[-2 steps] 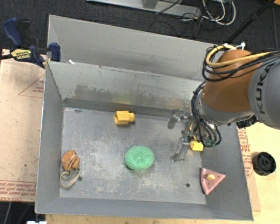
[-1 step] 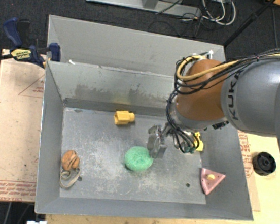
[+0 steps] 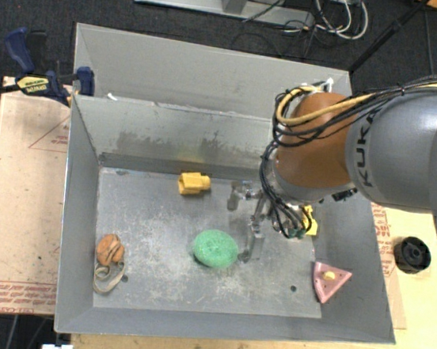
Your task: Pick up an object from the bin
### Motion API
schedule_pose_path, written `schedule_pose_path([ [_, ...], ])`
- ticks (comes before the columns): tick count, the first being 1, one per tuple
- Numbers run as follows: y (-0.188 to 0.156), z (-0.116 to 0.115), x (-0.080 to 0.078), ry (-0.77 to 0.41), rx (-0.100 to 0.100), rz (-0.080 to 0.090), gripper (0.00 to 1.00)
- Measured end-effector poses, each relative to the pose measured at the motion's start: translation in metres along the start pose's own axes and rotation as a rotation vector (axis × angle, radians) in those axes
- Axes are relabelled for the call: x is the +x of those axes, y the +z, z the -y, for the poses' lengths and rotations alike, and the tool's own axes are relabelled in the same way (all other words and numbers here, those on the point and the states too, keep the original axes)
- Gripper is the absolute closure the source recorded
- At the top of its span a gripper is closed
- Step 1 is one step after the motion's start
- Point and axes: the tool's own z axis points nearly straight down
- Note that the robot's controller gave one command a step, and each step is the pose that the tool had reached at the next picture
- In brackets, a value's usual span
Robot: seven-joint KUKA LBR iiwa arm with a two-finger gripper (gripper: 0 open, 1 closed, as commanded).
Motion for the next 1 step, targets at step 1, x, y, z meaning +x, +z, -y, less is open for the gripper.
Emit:
schedule_pose_path([
  [1, 0.0000, 0.0000, 0.0000, 0.000, 0.000, 0.000, 0.00],
])
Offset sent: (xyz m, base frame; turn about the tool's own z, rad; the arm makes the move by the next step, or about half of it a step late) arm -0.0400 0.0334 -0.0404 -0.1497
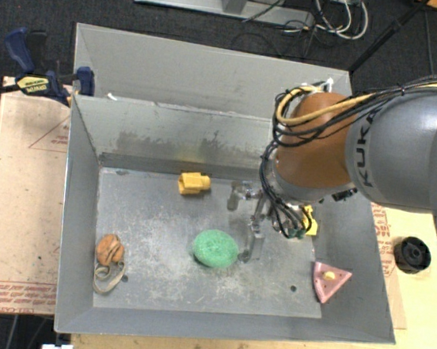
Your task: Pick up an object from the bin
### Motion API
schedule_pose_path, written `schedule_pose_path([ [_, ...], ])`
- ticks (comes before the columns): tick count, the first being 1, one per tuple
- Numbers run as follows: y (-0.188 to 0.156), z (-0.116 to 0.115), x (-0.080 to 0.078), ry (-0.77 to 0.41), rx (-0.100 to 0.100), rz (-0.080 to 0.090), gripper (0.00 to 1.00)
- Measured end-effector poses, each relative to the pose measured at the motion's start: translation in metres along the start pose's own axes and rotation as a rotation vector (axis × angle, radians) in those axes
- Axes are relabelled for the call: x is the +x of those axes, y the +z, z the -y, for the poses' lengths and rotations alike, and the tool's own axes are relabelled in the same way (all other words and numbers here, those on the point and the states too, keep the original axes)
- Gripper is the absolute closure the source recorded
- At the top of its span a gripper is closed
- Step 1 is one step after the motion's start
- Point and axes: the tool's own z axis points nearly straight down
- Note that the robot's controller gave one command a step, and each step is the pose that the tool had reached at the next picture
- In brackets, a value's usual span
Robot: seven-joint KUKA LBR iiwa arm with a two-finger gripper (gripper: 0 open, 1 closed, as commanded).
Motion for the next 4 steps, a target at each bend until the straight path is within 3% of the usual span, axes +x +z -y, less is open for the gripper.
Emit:
schedule_pose_path([
  [1, 0.013, -0.012, 0.012, -0.052, 0.002, 0.005, 0.00],
  [2, 0.036, -0.026, 0.073, -0.161, 0.000, 0.000, 0.00],
  [3, 0.041, -0.043, 0.030, -0.019, 0.000, 0.001, 1.00],
  [4, 0.041, -0.043, 0.030, -0.019, 0.000, 0.001, 1.00],
])
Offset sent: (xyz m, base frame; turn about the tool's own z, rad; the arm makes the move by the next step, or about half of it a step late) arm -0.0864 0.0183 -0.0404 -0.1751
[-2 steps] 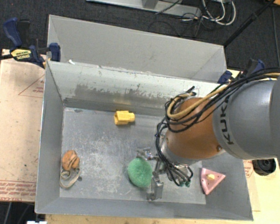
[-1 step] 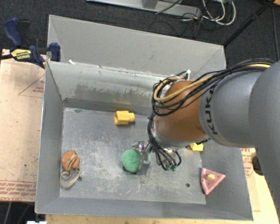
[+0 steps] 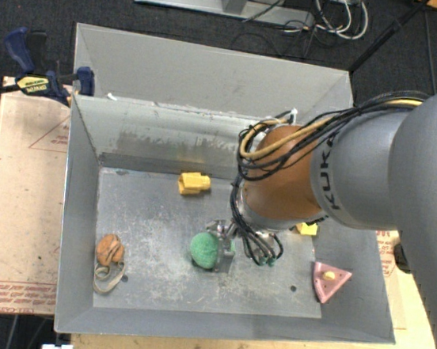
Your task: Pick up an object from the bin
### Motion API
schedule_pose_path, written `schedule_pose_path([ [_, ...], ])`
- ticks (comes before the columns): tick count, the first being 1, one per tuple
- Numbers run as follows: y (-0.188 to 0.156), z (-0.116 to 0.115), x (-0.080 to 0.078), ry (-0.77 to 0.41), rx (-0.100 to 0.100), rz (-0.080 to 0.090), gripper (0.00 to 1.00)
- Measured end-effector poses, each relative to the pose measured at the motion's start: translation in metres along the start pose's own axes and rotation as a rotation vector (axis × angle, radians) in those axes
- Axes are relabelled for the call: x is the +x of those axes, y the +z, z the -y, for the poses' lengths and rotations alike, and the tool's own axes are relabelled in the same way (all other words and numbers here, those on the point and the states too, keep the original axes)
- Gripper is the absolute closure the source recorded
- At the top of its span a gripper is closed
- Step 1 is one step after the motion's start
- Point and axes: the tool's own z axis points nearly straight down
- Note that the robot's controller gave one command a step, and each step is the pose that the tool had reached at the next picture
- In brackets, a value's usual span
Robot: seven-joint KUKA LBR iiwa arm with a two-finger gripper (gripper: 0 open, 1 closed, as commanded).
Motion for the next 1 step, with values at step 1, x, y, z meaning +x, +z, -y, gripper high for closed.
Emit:
schedule_pose_path([
  [1, -0.1314, 0.0204, -0.0181, -0.031, 0.001, 0.002, 1.00],
])
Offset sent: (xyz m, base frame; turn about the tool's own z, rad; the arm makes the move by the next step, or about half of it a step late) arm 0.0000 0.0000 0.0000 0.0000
